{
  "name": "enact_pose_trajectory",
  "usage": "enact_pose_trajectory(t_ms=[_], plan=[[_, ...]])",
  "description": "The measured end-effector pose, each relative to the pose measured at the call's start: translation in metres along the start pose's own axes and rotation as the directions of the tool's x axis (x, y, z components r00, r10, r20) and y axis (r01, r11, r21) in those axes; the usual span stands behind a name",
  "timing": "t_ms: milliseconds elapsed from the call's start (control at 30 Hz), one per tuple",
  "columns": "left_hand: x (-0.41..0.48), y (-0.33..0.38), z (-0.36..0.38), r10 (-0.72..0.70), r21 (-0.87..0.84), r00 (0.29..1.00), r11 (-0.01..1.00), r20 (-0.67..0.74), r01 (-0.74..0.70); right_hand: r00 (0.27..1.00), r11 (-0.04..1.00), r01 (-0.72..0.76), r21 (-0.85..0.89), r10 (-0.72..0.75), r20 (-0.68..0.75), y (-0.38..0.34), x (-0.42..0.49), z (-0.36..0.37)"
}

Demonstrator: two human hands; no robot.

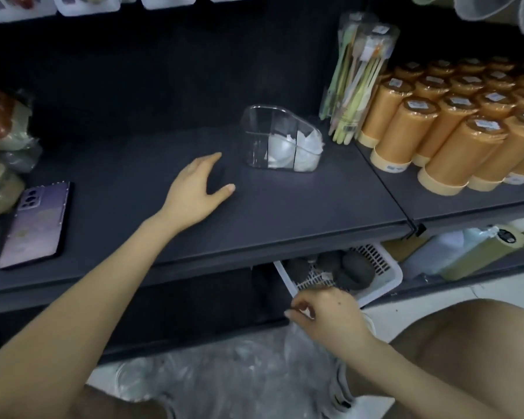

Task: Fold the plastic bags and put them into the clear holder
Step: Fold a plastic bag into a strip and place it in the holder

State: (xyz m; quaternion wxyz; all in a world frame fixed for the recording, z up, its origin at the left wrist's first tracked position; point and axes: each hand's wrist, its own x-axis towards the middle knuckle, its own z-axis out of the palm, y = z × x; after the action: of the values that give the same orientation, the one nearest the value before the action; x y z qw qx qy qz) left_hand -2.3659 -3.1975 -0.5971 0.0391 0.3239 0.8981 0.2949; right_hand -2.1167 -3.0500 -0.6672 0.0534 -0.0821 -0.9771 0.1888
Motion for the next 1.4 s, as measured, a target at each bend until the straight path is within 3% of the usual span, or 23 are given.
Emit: enact_pose_trajectory(t_ms=[67, 133, 333, 500, 600, 733, 900, 1033, 1133, 1200, 1300, 1400], plan=[[-0.034, -0.015, -0.003, -0.012, 0.101, 1.000, 0.995, 0.000, 0.012, 0.948, 0.997, -0.050, -0.067, 0.068, 0.310, 0.000, -0.007, 0.026], [-0.067, -0.028, -0.005, -0.066, 0.153, 0.998, 0.986, -0.024, 0.069, 0.852, 0.978, -0.097, -0.183, 0.177, 0.494, 0.007, -0.014, 0.058], [-0.110, -0.044, 0.002, -0.063, 0.345, 0.993, 0.934, -0.096, 0.092, 0.679, 0.921, -0.257, -0.293, 0.388, 0.623, 0.034, -0.024, 0.140], [-0.109, -0.042, 0.006, -0.045, 0.416, 0.991, 0.904, -0.129, 0.095, 0.724, 0.840, -0.473, -0.267, 0.543, 0.426, 0.059, -0.024, 0.176], [-0.108, -0.041, 0.006, -0.038, 0.426, 0.991, 0.900, -0.130, 0.090, 0.738, 0.827, -0.466, -0.315, 0.559, 0.377, 0.060, -0.028, 0.179], [-0.108, -0.041, 0.006, -0.035, 0.430, 0.990, 0.898, -0.135, 0.090, 0.788, 0.867, -0.393, -0.305, 0.489, 0.374, 0.047, -0.032, 0.164], [-0.107, -0.042, 0.005, -0.060, 0.391, 0.989, 0.914, -0.137, 0.110, 0.850, 0.944, -0.328, 0.026, 0.283, 0.445, 0.005, -0.018, 0.116], [-0.114, -0.036, 0.002, -0.022, 0.160, 0.973, 0.985, -0.231, 0.060, 0.928, 0.939, -0.238, 0.248, 0.144, 0.344, -0.034, 0.003, 0.056], [-0.137, -0.011, 0.002, 0.084, -0.002, 0.932, 0.996, -0.354, -0.090, 0.960, 0.898, -0.184, 0.400, 0.077, 0.269, -0.055, 0.019, 0.010], [-0.155, 0.008, 0.004, 0.100, -0.104, 0.941, 0.984, -0.323, -0.141, 0.977, 0.851, -0.160, 0.500, 0.065, 0.203, -0.066, 0.028, -0.019], [-0.171, 0.025, 0.007, 0.010, -0.244, 0.986, 0.968, -0.165, -0.051, 0.991, 0.755, -0.124, 0.644, 0.065, 0.115, -0.080, 0.038, -0.056], [-0.174, 0.034, 0.006, -0.067, -0.320, 0.990, 0.947, -0.122, 0.025, 0.996, 0.678, -0.094, 0.729, 0.069, 0.064, -0.085, 0.046, -0.077]])
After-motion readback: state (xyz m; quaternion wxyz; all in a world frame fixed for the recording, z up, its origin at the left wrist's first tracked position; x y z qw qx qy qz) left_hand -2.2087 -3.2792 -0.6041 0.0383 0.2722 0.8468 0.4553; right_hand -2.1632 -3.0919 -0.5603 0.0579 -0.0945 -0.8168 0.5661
